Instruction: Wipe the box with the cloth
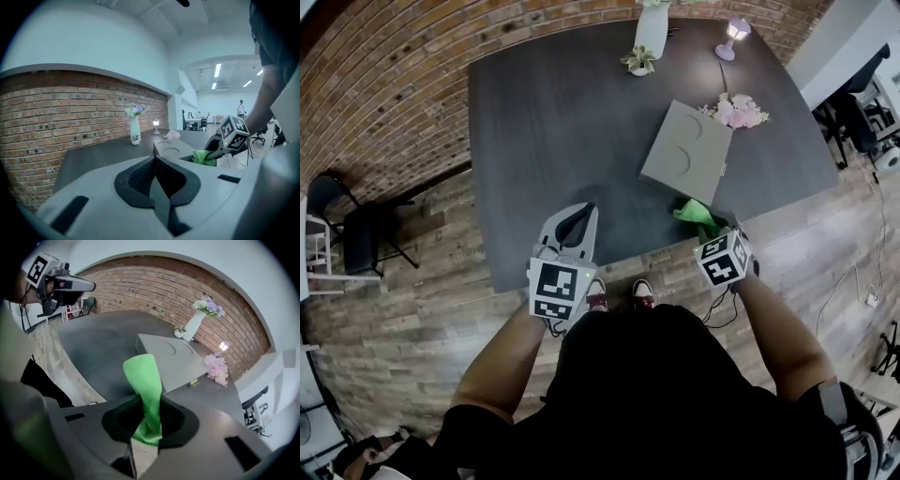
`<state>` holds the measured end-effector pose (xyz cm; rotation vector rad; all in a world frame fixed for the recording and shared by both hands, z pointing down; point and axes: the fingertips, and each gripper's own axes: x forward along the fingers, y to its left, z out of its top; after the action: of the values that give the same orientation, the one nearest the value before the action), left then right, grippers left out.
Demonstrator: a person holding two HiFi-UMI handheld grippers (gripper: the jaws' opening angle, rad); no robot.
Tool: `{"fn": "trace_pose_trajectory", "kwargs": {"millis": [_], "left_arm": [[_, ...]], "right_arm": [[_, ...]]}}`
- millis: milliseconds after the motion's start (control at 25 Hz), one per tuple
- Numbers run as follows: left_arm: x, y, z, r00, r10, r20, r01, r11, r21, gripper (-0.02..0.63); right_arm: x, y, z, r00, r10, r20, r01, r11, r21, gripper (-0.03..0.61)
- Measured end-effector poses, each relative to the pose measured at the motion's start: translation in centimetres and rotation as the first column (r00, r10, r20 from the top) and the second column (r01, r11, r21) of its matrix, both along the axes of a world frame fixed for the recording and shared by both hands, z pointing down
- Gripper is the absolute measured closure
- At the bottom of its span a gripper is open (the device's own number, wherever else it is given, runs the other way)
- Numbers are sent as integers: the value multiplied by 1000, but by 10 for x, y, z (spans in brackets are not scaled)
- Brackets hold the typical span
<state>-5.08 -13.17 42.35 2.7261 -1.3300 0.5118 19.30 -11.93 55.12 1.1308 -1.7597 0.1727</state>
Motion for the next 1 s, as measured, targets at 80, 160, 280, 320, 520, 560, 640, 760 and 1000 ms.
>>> {"fn": "trace_pose_trajectory", "kwargs": {"millis": [80,160,280,320,520,560,640,760,1000], "left_arm": [[-3,-4,3,1000,23,-13,-23,1000,-10,604],[-7,-11,6,999,34,-28,-34,999,-22,604],[-14,-18,7,998,48,-45,-49,998,-29,604],[-17,-19,7,997,54,-51,-56,998,-28,604],[-31,-27,4,994,66,-85,-68,998,-18,604],[-35,-30,4,994,65,-88,-67,998,-18,604],[-40,-32,3,994,70,-86,-71,997,-10,604],[-49,-33,-3,993,86,-81,-85,996,8,604],[-78,-41,-6,994,63,-85,-62,998,11,604]], "right_arm": [[6,2,5,998,24,-55,-25,999,-23,497],[10,1,9,994,58,-90,-62,997,-47,498],[12,-2,11,988,117,-105,-125,990,-69,497],[12,-2,11,985,128,-111,-137,988,-71,497],[3,-7,7,979,158,-129,-169,983,-77,497],[0,-9,6,978,168,-123,-179,981,-81,497],[-4,-14,5,975,193,-108,-203,975,-92,497],[-12,-21,3,973,196,-118,-209,973,-103,497],[-39,-39,1,974,169,-151,-186,977,-106,495]]}}
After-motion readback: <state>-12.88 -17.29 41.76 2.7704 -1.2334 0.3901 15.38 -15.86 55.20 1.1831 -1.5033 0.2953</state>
